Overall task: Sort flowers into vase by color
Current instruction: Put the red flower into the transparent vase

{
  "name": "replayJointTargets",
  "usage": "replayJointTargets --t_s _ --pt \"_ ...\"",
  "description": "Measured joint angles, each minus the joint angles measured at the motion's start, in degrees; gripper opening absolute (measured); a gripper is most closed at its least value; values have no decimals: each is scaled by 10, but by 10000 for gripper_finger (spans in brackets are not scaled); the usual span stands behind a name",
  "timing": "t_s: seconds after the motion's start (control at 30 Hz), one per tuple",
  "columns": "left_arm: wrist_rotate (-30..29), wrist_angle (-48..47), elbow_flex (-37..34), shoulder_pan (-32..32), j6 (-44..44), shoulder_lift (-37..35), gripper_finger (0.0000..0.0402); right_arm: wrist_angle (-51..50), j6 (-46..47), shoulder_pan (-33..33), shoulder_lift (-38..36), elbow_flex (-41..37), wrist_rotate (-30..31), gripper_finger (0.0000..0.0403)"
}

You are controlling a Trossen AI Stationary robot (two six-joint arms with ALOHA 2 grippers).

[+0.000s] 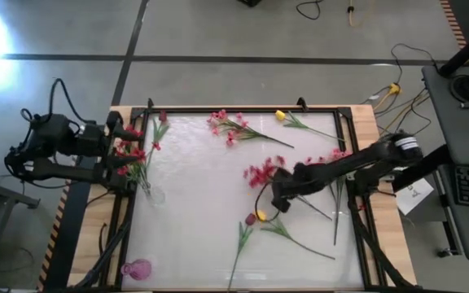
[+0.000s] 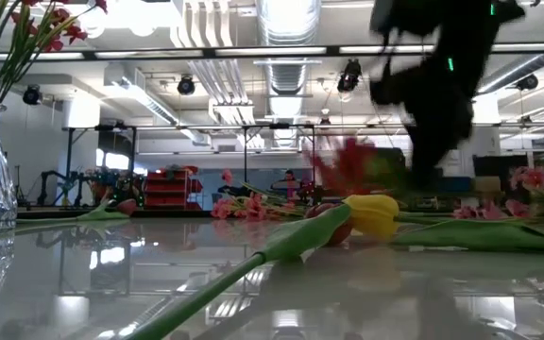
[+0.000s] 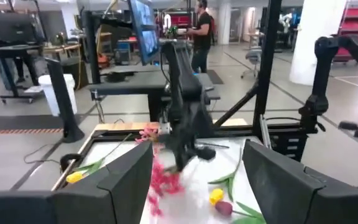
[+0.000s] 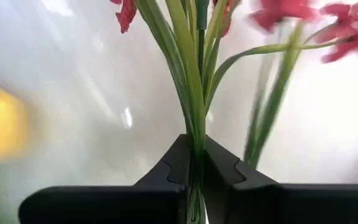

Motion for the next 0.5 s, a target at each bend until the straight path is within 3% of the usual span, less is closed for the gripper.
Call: replayJointTargets --t_s 0.13,0.23,0.37,0.5 --pt "-26 56 -21 0 0 24 236 48 -66 -6 -70 36 82 12" --pt "-26 108 -45 0 0 40 236 185 -156 -8 -123 48 127 11" --pt "-26 134 -61 0 -4 64 238 398 -299 -6 -152 46 120 11" --pt "-26 155 -65 0 -17 86 256 554 -397 -7 -144 46 67 10"
